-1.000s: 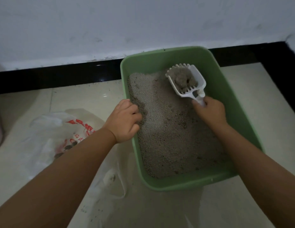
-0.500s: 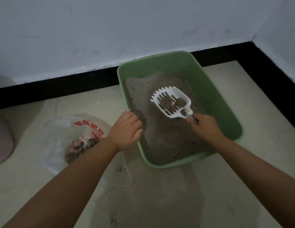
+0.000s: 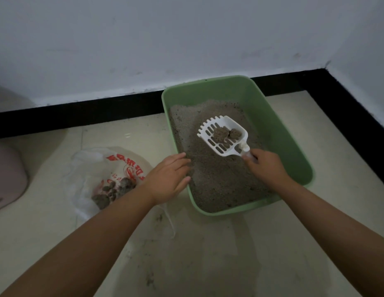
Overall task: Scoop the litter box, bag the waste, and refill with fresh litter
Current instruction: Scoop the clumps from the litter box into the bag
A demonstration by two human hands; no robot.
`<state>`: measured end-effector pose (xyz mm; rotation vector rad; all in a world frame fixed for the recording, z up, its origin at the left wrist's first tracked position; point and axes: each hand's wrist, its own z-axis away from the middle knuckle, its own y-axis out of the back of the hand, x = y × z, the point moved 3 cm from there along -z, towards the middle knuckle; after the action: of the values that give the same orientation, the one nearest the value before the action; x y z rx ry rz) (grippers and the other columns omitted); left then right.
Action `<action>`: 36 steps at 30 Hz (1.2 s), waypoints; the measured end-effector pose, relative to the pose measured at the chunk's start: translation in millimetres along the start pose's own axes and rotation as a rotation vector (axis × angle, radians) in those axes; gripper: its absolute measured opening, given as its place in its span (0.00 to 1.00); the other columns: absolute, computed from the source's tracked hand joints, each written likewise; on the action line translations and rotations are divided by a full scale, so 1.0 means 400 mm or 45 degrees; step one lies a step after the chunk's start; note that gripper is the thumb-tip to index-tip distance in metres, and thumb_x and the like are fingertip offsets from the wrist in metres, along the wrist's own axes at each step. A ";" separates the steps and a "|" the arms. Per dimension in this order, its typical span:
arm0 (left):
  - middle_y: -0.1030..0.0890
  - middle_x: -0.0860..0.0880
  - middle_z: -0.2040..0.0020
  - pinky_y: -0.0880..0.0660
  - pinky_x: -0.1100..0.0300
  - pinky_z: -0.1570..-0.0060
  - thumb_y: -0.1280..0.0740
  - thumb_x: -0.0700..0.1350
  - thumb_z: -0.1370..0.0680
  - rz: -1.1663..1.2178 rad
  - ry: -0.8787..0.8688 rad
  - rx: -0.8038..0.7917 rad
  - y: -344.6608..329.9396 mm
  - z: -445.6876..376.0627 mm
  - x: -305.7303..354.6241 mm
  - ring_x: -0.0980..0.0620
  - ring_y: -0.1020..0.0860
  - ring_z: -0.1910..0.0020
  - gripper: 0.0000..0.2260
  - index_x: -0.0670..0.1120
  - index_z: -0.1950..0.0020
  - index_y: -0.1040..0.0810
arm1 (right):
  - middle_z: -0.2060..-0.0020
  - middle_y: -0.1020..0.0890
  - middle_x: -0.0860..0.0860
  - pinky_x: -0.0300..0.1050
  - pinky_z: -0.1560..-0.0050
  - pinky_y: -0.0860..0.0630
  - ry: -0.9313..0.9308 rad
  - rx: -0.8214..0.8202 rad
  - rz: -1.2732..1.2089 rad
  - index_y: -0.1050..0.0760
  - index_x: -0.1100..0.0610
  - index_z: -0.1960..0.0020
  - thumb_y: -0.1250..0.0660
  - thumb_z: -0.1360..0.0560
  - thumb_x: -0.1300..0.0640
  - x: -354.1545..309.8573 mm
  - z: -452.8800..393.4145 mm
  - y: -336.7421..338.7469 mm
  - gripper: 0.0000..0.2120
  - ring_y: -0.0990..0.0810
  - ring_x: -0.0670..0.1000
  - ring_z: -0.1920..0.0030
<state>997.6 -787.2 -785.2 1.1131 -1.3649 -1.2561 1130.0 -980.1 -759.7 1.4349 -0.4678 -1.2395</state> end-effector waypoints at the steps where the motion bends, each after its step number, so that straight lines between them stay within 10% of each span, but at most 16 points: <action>1: 0.16 0.43 0.52 0.21 0.47 0.54 0.48 0.51 0.22 -0.006 -0.001 -0.013 0.004 0.003 0.000 0.42 0.18 0.48 0.23 0.41 0.54 0.16 | 0.75 0.35 0.47 0.37 0.73 0.43 0.011 -0.012 0.002 0.36 0.57 0.68 0.42 0.21 0.55 -0.009 0.000 0.003 0.17 0.32 0.53 0.67; 6: 0.19 0.39 0.44 0.26 0.41 0.48 0.44 0.50 0.28 -0.050 0.248 0.006 0.040 0.073 -0.067 0.38 0.21 0.44 0.23 0.37 0.43 0.20 | 0.74 0.35 0.49 0.40 0.73 0.44 0.114 -0.113 -0.013 0.41 0.54 0.71 0.42 0.21 0.55 -0.103 0.007 0.007 0.20 0.36 0.48 0.71; 12: 0.45 0.41 0.24 0.53 0.48 0.27 0.39 0.49 0.22 -0.069 1.209 -0.075 0.109 0.277 -0.210 0.41 0.51 0.24 0.28 0.42 0.25 0.43 | 0.73 0.35 0.49 0.42 0.71 0.42 0.329 -0.289 -0.008 0.40 0.55 0.71 0.41 0.21 0.54 -0.275 0.048 -0.042 0.20 0.33 0.51 0.68; 17: 0.35 0.37 0.30 0.36 0.49 0.35 0.37 0.47 0.23 0.394 1.683 -0.074 0.104 0.386 -0.273 0.38 0.35 0.31 0.28 0.39 0.26 0.42 | 0.63 0.23 0.57 0.42 0.63 0.39 0.515 -0.437 0.034 0.31 0.59 0.63 0.41 0.22 0.54 -0.395 0.099 -0.126 0.13 0.24 0.57 0.56; 28: 0.20 0.37 0.50 0.34 0.58 0.58 0.40 0.39 0.22 0.683 1.613 0.201 0.087 0.423 -0.301 0.40 0.24 0.51 0.10 0.34 0.49 0.23 | 0.44 0.23 0.58 0.46 0.47 0.27 0.721 -0.316 0.626 0.30 0.62 0.39 0.41 0.26 0.64 -0.545 0.159 -0.273 0.15 0.24 0.57 0.44; 32: 0.23 0.40 0.57 0.38 0.62 0.61 0.40 0.40 0.22 0.636 1.583 0.204 0.074 0.443 -0.307 0.46 0.28 0.58 0.06 0.40 0.57 0.27 | 0.67 0.18 0.58 0.40 0.65 0.25 0.901 0.010 0.739 0.20 0.63 0.60 0.23 0.46 0.59 -0.601 0.157 -0.276 0.16 0.20 0.55 0.66; 36: 0.26 0.45 0.63 0.39 0.61 0.70 0.40 0.40 0.22 0.682 1.615 0.249 0.080 0.467 -0.319 0.49 0.29 0.60 0.09 0.42 0.62 0.30 | 0.79 0.22 0.53 0.37 0.75 0.28 0.893 0.080 0.777 0.22 0.58 0.72 0.26 0.53 0.61 -0.603 0.131 -0.261 0.10 0.24 0.53 0.77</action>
<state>830.7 -632.3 -767.0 1.1990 -0.6746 0.0820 959.8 -773.8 -742.4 1.5135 -0.4071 -0.2076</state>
